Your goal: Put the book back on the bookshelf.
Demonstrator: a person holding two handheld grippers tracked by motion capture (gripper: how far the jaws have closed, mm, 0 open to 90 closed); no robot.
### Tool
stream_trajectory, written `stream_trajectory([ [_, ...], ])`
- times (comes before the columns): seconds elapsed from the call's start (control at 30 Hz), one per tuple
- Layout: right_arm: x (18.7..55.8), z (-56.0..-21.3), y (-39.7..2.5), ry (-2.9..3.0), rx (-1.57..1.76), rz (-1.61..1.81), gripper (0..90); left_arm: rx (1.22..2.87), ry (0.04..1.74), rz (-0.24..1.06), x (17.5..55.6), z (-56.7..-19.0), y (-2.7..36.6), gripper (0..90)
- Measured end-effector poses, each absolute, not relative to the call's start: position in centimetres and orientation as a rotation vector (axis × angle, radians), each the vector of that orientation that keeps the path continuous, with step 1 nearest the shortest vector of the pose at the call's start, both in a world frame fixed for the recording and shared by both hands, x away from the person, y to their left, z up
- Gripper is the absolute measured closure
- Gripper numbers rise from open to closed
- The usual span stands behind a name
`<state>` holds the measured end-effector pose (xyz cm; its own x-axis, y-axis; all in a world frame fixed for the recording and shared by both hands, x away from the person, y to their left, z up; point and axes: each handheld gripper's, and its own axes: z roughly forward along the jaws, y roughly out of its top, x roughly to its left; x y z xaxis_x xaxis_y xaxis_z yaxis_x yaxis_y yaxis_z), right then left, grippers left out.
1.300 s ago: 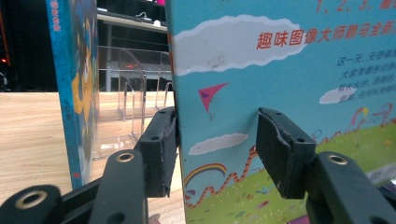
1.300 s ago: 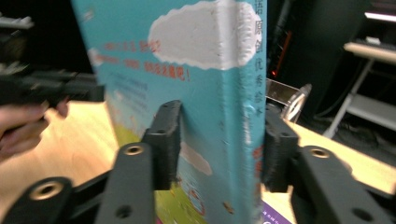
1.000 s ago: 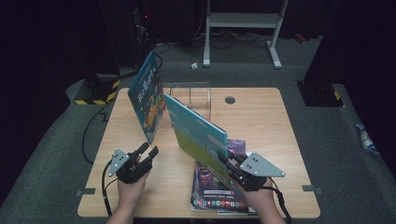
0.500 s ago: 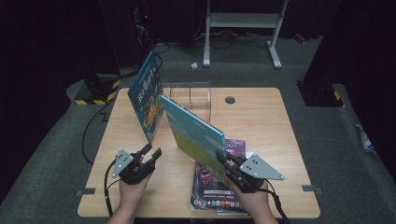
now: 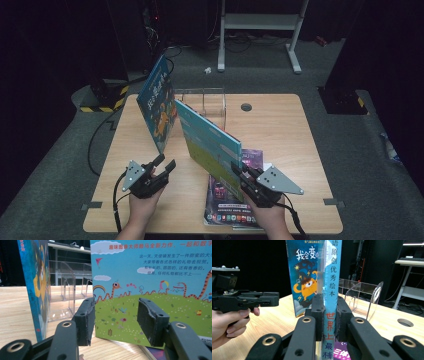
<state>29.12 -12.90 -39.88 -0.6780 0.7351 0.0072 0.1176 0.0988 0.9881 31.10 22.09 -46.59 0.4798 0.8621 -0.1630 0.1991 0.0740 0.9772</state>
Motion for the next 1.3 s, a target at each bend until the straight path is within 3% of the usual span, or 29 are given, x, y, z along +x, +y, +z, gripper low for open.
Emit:
stream_trajectory([
  [0.87,28.5,-41.8,-12.7,1.834,0.882,1.657,78.0,1.486,0.876,0.628,28.8,-43.3,18.3,36.1],
  [1.3,28.4,-43.5,-13.6,1.859,0.921,1.664,77.3,1.507,0.782,0.619,27.7,-40.5,14.2,30.9],
])
